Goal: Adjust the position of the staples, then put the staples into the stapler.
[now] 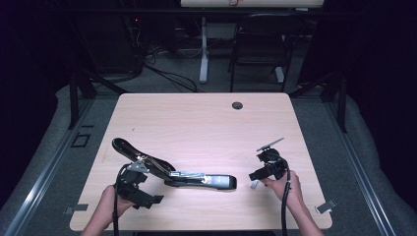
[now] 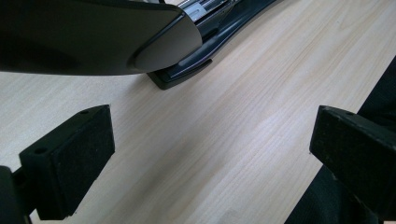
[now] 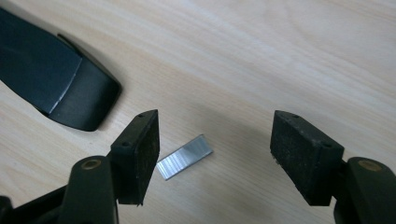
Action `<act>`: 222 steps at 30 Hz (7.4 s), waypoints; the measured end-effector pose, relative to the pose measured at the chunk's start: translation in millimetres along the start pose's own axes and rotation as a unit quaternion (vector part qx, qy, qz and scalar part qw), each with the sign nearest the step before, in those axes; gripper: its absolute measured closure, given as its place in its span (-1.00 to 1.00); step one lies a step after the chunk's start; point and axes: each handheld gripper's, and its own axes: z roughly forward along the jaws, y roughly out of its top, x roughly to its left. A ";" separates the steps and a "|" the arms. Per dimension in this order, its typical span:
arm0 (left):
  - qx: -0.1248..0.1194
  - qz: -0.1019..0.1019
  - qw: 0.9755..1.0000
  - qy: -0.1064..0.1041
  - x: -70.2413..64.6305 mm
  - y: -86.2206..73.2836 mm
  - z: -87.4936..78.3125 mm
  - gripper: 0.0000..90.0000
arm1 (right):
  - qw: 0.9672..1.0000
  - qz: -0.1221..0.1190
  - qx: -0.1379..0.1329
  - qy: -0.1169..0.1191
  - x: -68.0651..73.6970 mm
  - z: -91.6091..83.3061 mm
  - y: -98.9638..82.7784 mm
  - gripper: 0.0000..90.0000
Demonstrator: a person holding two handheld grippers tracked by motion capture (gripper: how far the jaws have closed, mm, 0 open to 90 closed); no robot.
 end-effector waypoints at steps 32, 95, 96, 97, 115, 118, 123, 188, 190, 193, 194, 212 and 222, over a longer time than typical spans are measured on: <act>0.001 0.001 1.000 -0.002 -0.7 0.5 0.6 -1.00 | 1.000 0.019 0.022 0.007 -3.0 7.1 -1.6 0.31; -0.013 -0.018 1.000 -0.011 4.3 -2.1 -0.8 -1.00 | 0.993 -0.110 -0.026 0.045 25.6 -7.5 0.9 0.74; -0.012 -0.017 1.000 -0.012 4.2 -2.2 -0.8 -1.00 | 0.992 -0.114 -0.030 0.051 28.0 -7.2 1.3 0.74; -0.012 -0.016 1.000 -0.012 4.0 -2.3 -0.9 -1.00 | 0.992 -0.116 -0.029 0.046 29.3 -7.5 1.3 0.74; -0.014 -0.014 1.000 -0.011 5.0 -3.0 -2.0 -1.00 | 0.983 -0.174 -0.038 0.053 47.5 -7.9 12.6 0.74; -0.011 -0.014 1.000 -0.010 4.9 -2.9 -1.5 -1.00 | 0.981 -0.180 -0.042 0.053 49.0 -9.9 15.2 0.74; -0.011 -0.013 1.000 -0.010 5.2 -3.0 -1.9 -1.00 | 0.979 -0.188 -0.050 0.058 50.8 -11.8 19.5 0.74; -0.016 -0.016 1.000 -0.008 7.7 -3.8 -3.8 -1.00 | 0.916 -0.362 -0.075 0.154 144.2 5.5 95.0 0.74; -0.016 -0.016 1.000 -0.008 7.8 -3.9 -3.9 -1.00 | 0.914 -0.368 -0.071 0.155 145.9 8.2 95.7 0.74; -0.016 -0.016 1.000 -0.008 7.9 -3.9 -3.9 -1.00 | 0.912 -0.372 -0.064 0.158 147.7 12.7 96.6 0.74; -0.016 -0.016 1.000 -0.008 7.9 -3.9 -4.0 -1.00 | 0.912 -0.374 -0.061 0.156 147.9 13.6 96.9 0.74; -0.014 -0.017 1.000 -0.008 7.4 -4.0 -3.5 -1.00 | 0.909 -0.387 -0.040 0.151 149.3 23.9 97.1 0.74; -0.012 -0.016 1.000 -0.007 7.4 -3.9 -3.1 -1.00 | 0.909 -0.387 -0.037 0.153 148.7 26.2 96.8 0.73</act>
